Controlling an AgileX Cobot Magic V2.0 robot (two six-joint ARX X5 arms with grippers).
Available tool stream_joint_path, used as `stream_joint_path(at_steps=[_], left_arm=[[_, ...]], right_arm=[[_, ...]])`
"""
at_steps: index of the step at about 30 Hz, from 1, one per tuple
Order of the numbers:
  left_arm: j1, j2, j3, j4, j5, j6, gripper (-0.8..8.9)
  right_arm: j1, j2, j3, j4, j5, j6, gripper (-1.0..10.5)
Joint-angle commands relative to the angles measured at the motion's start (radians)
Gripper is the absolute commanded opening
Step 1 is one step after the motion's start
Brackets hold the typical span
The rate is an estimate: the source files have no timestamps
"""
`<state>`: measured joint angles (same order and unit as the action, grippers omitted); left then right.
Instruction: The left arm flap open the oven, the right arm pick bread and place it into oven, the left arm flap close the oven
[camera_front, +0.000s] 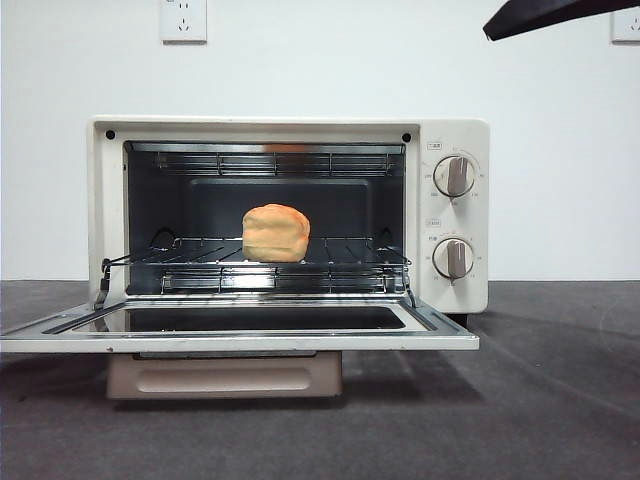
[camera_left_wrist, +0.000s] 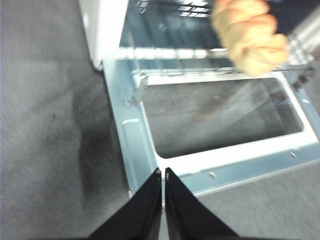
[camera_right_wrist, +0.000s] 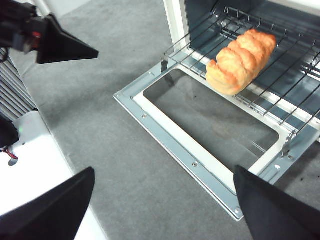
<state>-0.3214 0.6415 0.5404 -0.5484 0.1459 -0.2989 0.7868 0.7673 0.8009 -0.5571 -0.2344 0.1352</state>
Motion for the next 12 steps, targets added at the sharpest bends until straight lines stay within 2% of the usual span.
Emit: stream_joint_path(at_steps=[1,6,12], left_arm=[[0.052,0.058,-0.02,0.064,0.049,-0.01,0.13],[0.163,0.191,-0.035,0.134,0.104,0.0,0.13],[0.251,0.38,-0.035,0.238,0.252,0.027,0.13]], right_arm=[[0.01,0.007,0.008,0.0,-0.002,-0.006,4.4],[0.01,0.007,0.008,0.0,-0.002,-0.013,4.4],[0.01,0.007,0.008,0.0,-0.002,-0.021,4.4]])
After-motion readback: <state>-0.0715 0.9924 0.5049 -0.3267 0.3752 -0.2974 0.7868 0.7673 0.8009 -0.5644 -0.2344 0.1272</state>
